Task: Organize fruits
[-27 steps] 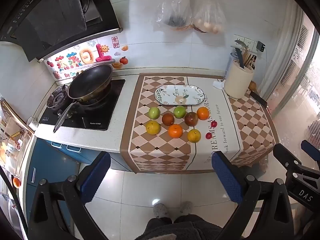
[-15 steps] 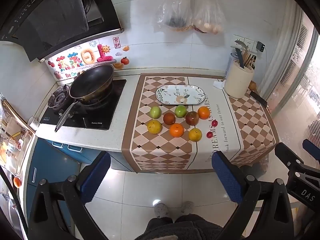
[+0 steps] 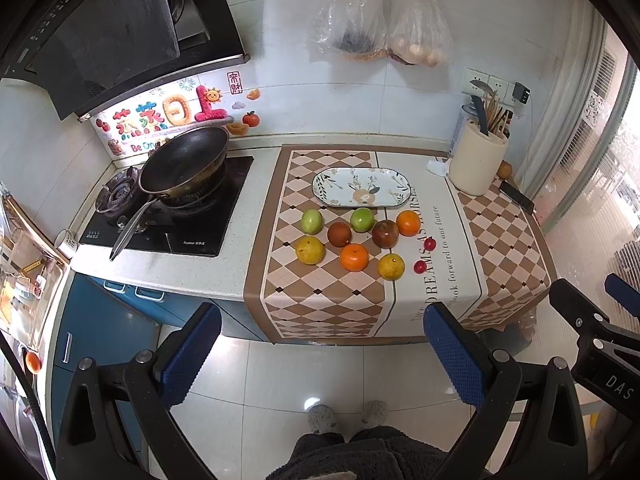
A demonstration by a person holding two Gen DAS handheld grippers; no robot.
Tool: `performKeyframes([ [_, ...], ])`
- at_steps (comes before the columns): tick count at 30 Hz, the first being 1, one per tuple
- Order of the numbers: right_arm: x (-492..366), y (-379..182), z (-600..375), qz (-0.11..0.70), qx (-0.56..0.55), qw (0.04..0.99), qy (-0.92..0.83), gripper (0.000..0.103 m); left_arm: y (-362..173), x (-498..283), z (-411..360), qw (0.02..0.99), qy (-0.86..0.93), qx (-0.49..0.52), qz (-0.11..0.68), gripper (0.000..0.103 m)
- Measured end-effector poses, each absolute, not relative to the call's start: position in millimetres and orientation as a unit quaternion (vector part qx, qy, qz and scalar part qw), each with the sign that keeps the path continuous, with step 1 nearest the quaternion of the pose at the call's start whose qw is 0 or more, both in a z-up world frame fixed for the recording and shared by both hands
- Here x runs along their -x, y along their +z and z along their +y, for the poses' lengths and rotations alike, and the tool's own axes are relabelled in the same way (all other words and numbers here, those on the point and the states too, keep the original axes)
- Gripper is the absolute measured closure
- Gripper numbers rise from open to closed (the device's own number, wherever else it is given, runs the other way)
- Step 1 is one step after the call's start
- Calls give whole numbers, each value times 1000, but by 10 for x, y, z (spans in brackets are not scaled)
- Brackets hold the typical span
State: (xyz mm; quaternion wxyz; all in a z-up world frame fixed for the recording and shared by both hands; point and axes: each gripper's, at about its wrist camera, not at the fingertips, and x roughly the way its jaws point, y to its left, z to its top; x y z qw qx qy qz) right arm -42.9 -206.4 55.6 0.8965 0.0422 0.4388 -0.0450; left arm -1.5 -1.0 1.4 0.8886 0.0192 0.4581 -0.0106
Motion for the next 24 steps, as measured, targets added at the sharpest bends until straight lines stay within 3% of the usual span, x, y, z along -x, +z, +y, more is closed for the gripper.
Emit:
performKeyframes([
  [24,445,564,-2050,438,-41,897,-45,0,-18,22,26,888,-12,-18,460,0],
])
